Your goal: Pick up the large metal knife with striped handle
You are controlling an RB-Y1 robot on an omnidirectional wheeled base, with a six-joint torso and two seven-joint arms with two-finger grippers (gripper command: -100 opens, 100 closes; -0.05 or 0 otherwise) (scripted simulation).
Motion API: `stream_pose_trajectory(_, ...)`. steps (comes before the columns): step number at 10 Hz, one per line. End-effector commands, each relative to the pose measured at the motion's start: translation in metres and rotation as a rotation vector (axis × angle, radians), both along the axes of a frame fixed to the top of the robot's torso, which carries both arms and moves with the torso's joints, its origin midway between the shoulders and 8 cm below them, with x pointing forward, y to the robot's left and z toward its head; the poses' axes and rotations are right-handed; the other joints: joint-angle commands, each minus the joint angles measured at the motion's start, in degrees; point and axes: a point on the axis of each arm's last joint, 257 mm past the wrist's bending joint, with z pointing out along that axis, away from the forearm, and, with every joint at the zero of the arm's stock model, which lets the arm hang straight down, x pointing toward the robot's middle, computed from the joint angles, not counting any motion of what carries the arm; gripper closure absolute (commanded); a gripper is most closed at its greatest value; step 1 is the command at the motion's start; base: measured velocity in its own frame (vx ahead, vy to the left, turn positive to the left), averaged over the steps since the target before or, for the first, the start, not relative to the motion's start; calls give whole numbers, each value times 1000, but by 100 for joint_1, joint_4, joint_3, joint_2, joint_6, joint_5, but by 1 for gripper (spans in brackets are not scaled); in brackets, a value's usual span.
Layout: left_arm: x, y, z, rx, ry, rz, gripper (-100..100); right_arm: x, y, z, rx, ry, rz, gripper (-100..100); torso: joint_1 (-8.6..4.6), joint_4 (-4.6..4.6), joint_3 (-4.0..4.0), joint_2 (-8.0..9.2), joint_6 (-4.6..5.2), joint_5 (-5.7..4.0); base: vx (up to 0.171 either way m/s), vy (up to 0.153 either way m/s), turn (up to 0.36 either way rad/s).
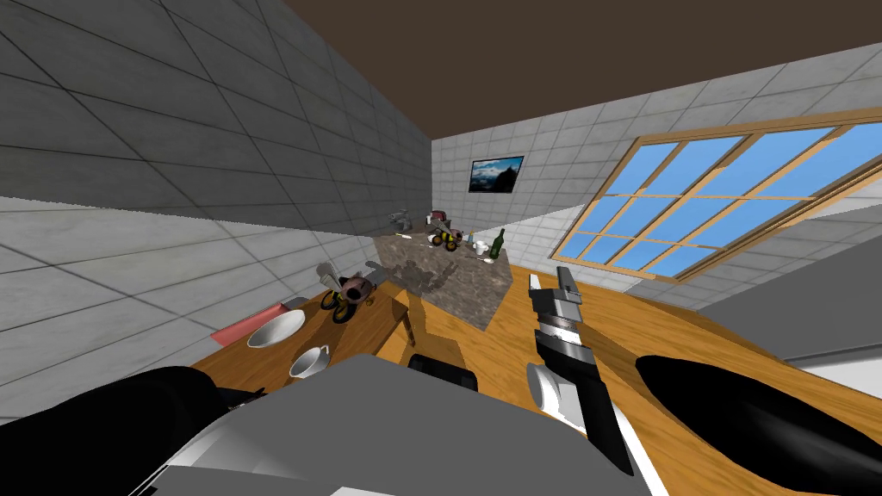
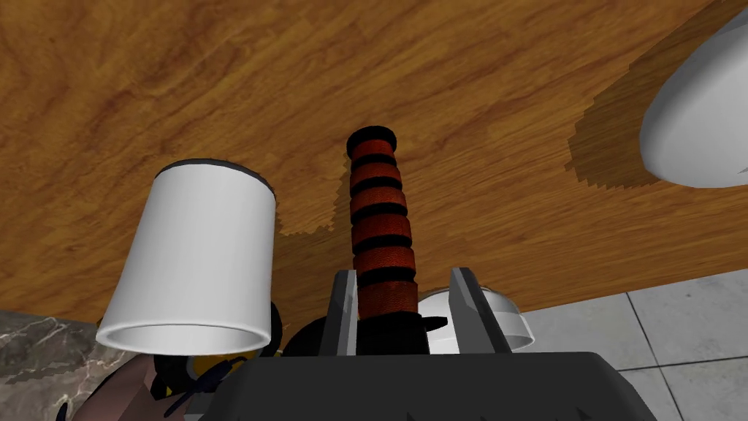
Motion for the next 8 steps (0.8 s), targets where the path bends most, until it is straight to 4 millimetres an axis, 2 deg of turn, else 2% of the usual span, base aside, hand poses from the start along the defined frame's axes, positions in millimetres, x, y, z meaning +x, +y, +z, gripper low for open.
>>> stream_pose_trajectory(1, 0, 0, 0, 0, 0, 0, 100, 0, 0, 0, 0, 0, 0, 0, 0, 0, 0, 0, 0, 0, 0, 0, 0)
stream_pose_trajectory(3, 1, 0, 0, -1, -1, -2, 100, 0, 0, 0, 0, 0, 0, 0, 11, -1, -2, -3, -3, 3, 0, 0, 0)
stream_pose_trajectory(4, 1, 0, 0, -1, -1, -2, 0, 0, 0, 0, 0, 0, 0, 0, 12, -1, -2, -3, -3, 2, 0, 0, 0)
stream_pose_trajectory(5, 1, 5, 11, 1, -2, -11, 100, 0, 0, 0, 0, 0, 0, 0, 12, -1, -2, -3, -3, 2, 14, -39, 93)
stream_pose_trajectory(6, 2, 7, 18, 1, -2, -18, 100, 0, 0, 0, 0, 0, 0, 0, -3, -3, -4, -5, -11, -4, 11, -74, 108)
stream_pose_trajectory(7, 1, 6, 13, 2, -1, -15, 100, 0, 0, 0, 0, 0, 0, 0, -19, -2, -3, -4, -9, -6, 1, -36, 25)
stream_pose_trajectory(8, 1, 6, 14, 2, -1, -14, 0, 0, 0, 0, 0, 0, 0, 0, -9, -1, -2, -3, -5, -4, 0, -7, 0)
